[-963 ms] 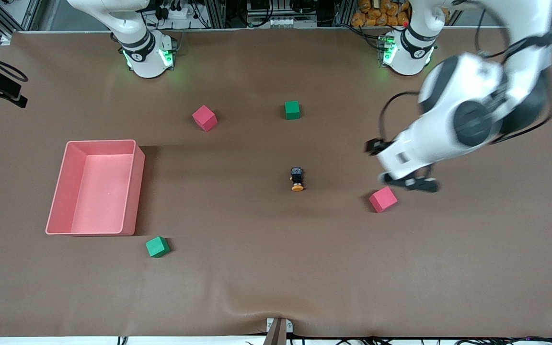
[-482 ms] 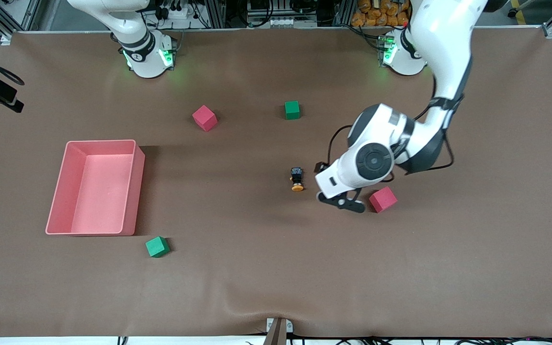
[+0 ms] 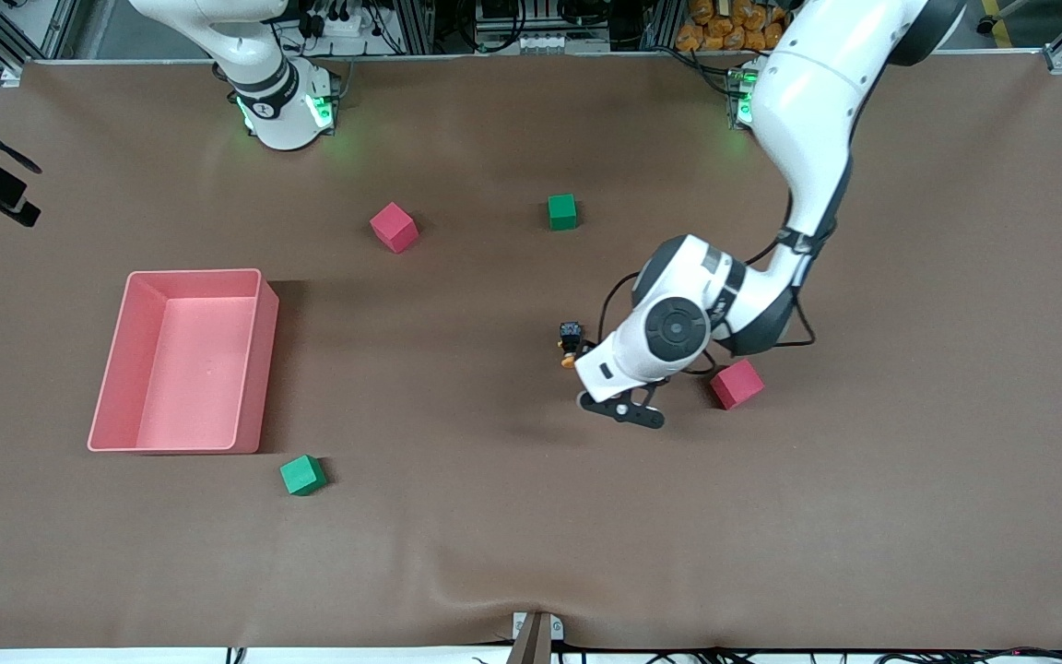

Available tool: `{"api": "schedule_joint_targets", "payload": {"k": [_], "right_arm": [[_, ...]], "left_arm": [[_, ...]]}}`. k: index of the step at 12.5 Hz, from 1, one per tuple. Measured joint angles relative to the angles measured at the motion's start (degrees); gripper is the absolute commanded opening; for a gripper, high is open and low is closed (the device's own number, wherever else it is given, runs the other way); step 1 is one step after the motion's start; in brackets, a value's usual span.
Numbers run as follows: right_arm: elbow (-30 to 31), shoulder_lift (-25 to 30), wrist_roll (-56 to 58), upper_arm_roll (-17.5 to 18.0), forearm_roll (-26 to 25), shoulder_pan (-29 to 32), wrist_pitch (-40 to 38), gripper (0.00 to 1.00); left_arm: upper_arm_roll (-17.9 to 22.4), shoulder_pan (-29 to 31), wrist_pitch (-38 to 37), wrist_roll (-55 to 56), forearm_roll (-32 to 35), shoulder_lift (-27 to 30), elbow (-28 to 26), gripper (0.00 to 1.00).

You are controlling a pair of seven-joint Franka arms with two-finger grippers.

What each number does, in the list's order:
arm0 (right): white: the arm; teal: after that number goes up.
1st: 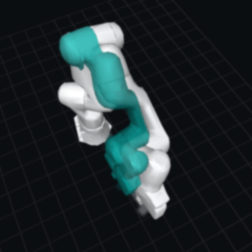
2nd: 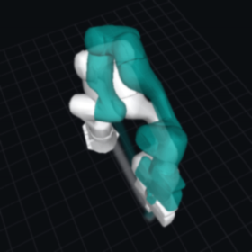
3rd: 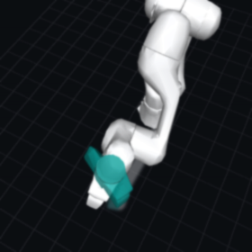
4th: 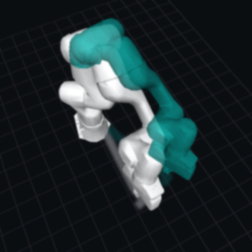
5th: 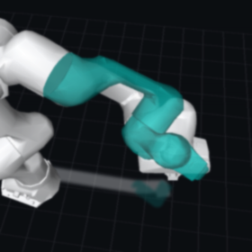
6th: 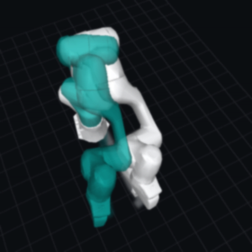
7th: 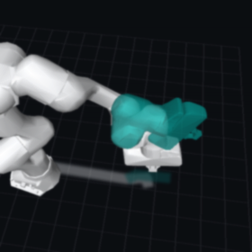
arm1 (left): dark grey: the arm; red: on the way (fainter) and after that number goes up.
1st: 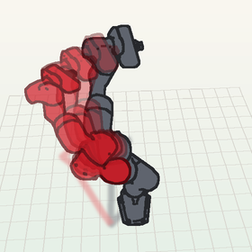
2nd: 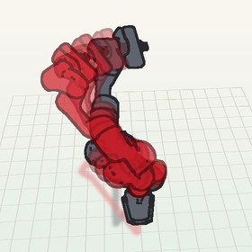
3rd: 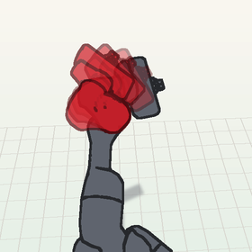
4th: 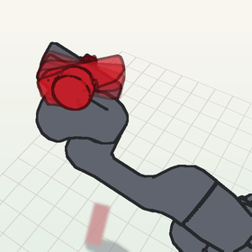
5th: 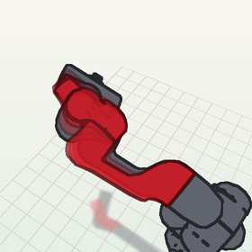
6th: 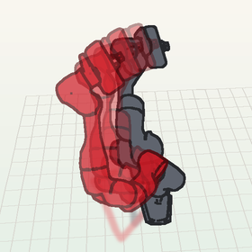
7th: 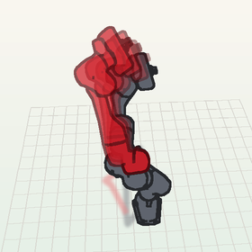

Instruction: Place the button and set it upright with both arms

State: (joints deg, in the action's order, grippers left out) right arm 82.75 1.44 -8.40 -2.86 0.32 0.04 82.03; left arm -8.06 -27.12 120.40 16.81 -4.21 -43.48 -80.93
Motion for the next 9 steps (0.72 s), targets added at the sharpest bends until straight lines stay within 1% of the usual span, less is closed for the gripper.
{"api": "schedule_joint_targets", "payload": {"k": [2, 7, 8, 9], "right_arm": [[0.00, 0.00, -0.02, 0.01, 0.00, 0.00, 0.00, 1.00], [0.00, -0.19, -0.03, 0.25, 0.14, -0.18, 0.03, 1.00], [0.00, -0.28, -0.03, 0.33, 0.14, -0.28, 0.05, 1.00], [0.00, -0.31, -0.04, 0.36, 0.14, -0.29, 0.05, 1.00]], "left_arm": [[0.00, -1.64, 0.81, 1.96, 0.00, -1.48, 0.60, 0.87], [0.00, -4.21, 0.78, 3.00, 0.00, -2.75, 0.80, 0.87], [-0.02, -4.91, 0.78, 3.83, 0.00, -3.15, 0.80, 0.86], [-0.01, -5.71, 0.78, 4.56, 0.00, -3.52, 0.80, 0.83]]}}
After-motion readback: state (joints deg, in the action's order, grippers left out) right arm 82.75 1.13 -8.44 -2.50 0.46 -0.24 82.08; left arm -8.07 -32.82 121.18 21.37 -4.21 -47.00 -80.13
